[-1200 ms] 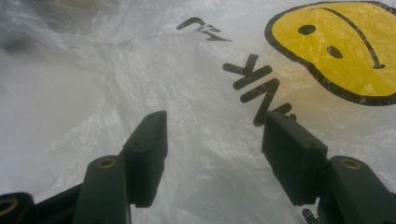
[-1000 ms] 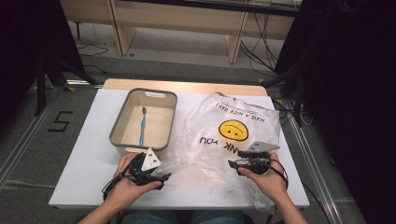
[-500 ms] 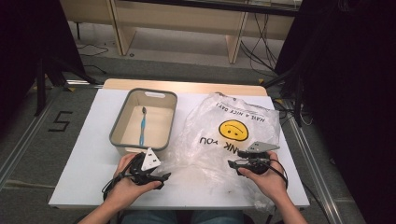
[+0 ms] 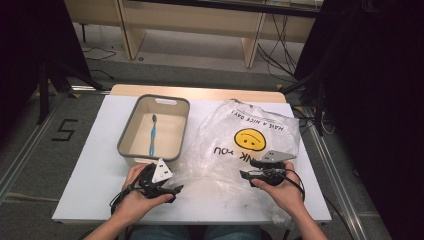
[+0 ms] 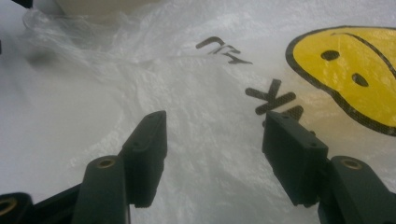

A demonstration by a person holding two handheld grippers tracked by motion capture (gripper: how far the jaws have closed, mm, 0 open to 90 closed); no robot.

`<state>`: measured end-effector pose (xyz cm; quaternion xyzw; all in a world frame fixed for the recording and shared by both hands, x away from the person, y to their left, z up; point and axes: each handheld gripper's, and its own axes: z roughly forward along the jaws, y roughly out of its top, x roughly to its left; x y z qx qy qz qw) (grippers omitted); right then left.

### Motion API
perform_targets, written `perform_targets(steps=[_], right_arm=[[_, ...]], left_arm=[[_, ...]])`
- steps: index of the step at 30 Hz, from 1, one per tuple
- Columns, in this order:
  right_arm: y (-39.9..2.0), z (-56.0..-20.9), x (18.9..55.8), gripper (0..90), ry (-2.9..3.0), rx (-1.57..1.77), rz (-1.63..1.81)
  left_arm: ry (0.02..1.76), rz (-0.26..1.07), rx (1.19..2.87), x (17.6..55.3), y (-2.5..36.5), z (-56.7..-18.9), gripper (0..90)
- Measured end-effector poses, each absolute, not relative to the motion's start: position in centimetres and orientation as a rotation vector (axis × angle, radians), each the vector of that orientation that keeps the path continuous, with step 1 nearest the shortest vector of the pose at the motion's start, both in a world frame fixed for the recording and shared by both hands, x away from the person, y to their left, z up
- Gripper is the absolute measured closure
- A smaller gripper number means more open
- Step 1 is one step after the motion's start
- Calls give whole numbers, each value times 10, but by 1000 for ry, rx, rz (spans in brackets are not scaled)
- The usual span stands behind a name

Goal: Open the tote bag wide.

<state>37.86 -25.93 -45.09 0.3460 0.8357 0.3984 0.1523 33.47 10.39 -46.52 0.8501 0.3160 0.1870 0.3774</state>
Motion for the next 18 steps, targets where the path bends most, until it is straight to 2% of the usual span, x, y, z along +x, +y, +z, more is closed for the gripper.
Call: perform_targets(steps=[18], right_arm=[[-239, -451, 387, 412, 2418, 944, 1166]], left_arm=[[808, 480, 2171, 335, 103, -465, 291]])
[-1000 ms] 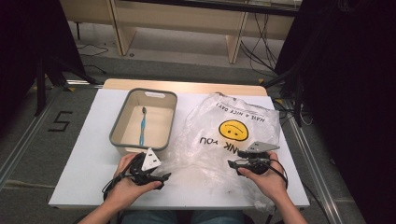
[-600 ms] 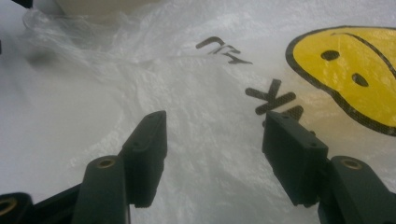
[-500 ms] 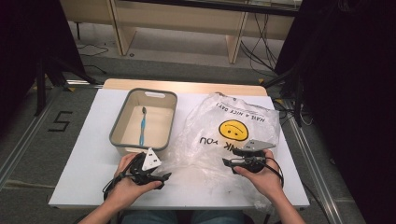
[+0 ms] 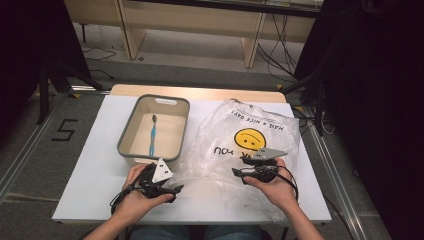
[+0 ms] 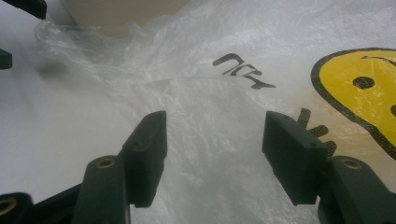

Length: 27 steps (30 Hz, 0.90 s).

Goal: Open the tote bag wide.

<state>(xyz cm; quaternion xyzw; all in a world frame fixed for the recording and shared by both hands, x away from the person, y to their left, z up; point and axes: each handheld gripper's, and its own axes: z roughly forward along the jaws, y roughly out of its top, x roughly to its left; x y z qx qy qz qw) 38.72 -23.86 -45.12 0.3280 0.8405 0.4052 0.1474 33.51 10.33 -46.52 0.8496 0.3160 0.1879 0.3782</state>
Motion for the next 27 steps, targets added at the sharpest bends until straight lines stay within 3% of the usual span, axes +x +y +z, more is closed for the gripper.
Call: perform_targets(steps=[27], right_arm=[[-214, -460, 391, 368, 2536, 822, 1058]], left_arm=[[804, 481, 2176, 335, 103, -466, 294]])
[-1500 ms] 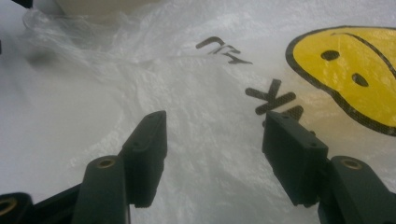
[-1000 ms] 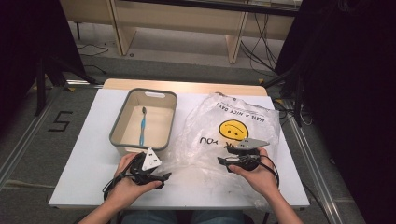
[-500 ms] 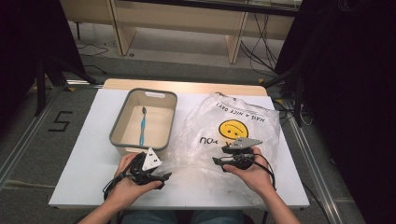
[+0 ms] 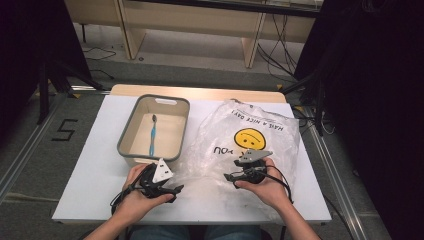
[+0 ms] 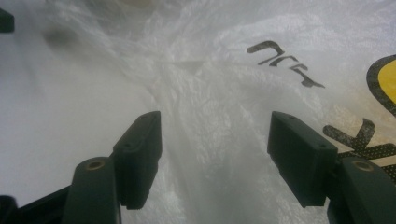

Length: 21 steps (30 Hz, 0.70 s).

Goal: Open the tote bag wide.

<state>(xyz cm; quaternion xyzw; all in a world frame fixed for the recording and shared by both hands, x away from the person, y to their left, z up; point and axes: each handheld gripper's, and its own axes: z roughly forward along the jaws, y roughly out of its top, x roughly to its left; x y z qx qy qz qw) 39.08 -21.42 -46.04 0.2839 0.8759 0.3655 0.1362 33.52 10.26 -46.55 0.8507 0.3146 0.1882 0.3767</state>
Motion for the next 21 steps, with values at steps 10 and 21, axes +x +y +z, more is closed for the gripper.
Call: perform_targets(steps=[10, 21], right_arm=[[-213, -466, 392, 438, 2583, 770, 941], [-214, -468, 393, 633, 2604, 746, 873]], left_arm=[[804, 477, 2178, 335, 102, -466, 294], [804, 477, 2180, 335, 102, -466, 295]])
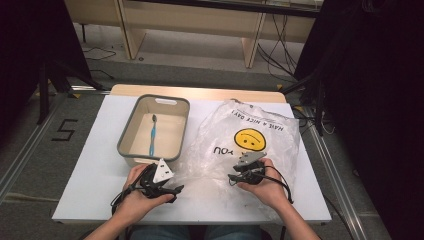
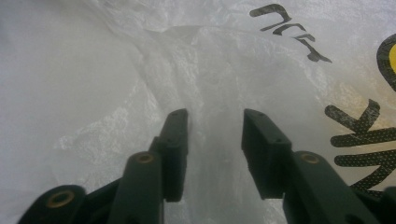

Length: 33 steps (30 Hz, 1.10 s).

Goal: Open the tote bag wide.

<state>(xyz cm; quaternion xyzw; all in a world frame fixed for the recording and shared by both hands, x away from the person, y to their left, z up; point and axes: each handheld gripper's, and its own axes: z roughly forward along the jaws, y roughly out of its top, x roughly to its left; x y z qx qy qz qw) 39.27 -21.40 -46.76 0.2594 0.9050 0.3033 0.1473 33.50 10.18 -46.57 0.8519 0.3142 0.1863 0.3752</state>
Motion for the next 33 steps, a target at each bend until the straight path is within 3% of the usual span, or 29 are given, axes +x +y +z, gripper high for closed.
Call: perform_targets(steps=[14, 33], right_arm=[[-216, -462, 391, 899, 2612, 735, 903], [-219, -452, 389, 900, 2587, 745, 962]], left_arm=[[805, 480, 2177, 335, 102, -466, 296], [809, 488, 2173, 335, 102, -465, 298]])
